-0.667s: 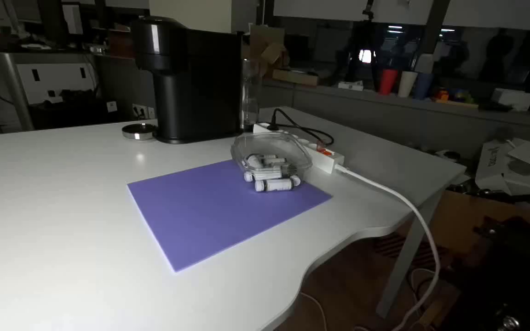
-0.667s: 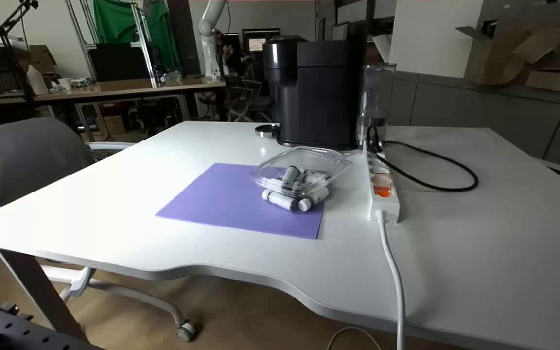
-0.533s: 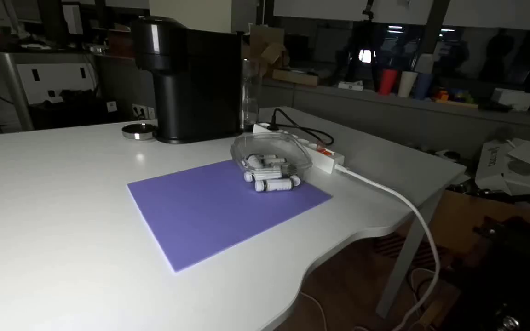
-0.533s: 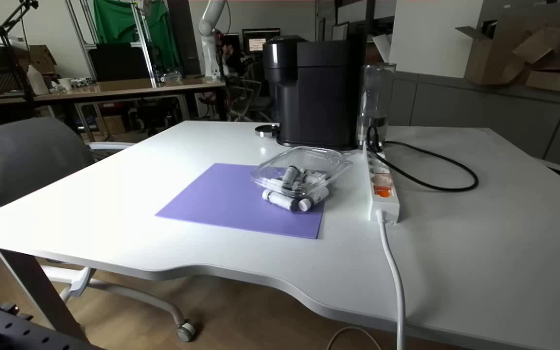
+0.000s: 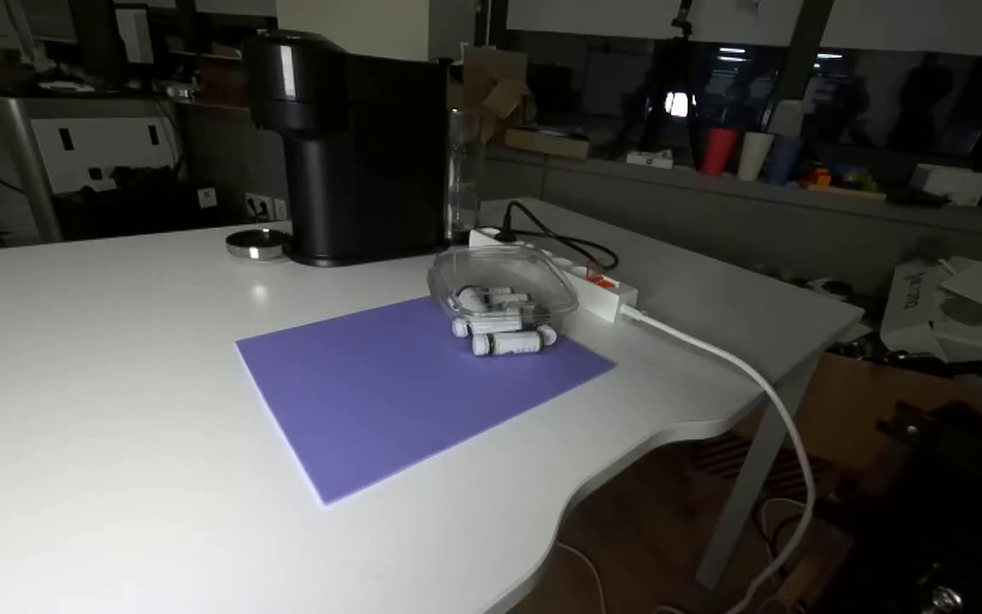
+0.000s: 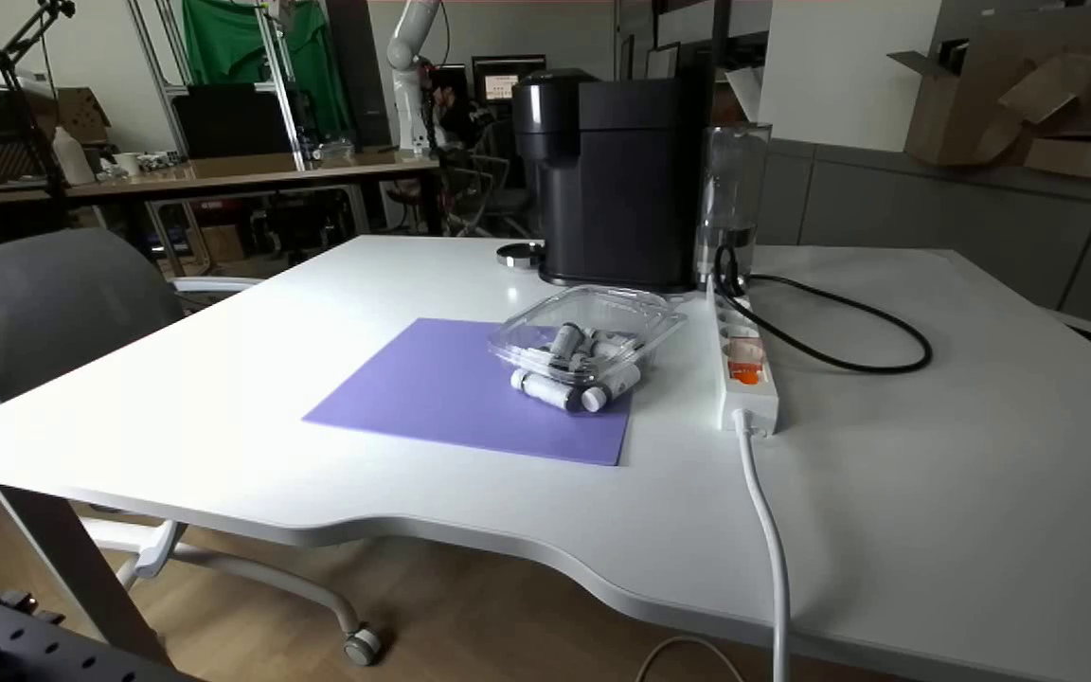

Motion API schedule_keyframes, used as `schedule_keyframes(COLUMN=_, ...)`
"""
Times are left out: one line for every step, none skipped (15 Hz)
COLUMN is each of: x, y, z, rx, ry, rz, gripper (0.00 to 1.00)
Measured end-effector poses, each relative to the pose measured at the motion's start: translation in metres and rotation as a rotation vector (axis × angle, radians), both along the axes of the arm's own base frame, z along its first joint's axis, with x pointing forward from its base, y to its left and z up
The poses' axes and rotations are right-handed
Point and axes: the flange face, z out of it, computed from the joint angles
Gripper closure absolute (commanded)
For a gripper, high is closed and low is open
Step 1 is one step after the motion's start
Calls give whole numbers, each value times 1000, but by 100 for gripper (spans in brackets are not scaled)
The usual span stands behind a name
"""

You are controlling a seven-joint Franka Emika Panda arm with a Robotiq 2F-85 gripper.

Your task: Open the colourless bowl

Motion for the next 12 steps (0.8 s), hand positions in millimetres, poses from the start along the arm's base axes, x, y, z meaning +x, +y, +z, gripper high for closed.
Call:
schedule_keyframes(x=0, y=0, z=0, rx=0, ry=0, rz=0, gripper=0)
schedule_keyframes(x=0, y=0, z=0, rx=0, ry=0, rz=0, gripper=0)
schedule_keyframes(x=0, y=0, z=0, rx=0, ry=1, rz=0, gripper=0)
schedule_keyframes(x=1, y=0, z=0, rx=-3, ry=-10, rz=0, gripper=0)
schedule_keyframes(x=5, y=-1, z=1, rx=-13, ry=-39, rz=-2, gripper=0)
schedule_keyframes(x=10, y=-3, z=2, rx=-27, ry=-77, rz=-6, gripper=0)
schedule_keyframes(x=18, y=-7, z=3, rx=-50, ry=-128, rz=-12, gripper=0)
schedule_keyframes(x=26, y=-13, z=4, rx=-77, ry=-183, rz=-18, gripper=0)
schedule_keyframes(x=36, y=-21, z=3, rx=-109, ry=-236, rz=-23, gripper=0)
schedule_keyframes(x=46, y=-29, z=0, rx=-143, ry=-284, rz=-28, gripper=0)
schedule_keyframes(x=56, y=-37, z=-6, rx=-173, ry=-321, rz=-32, gripper=0)
schedule_keyframes(x=66, y=-45, z=-14, rx=-196, ry=-346, rz=-37, gripper=0)
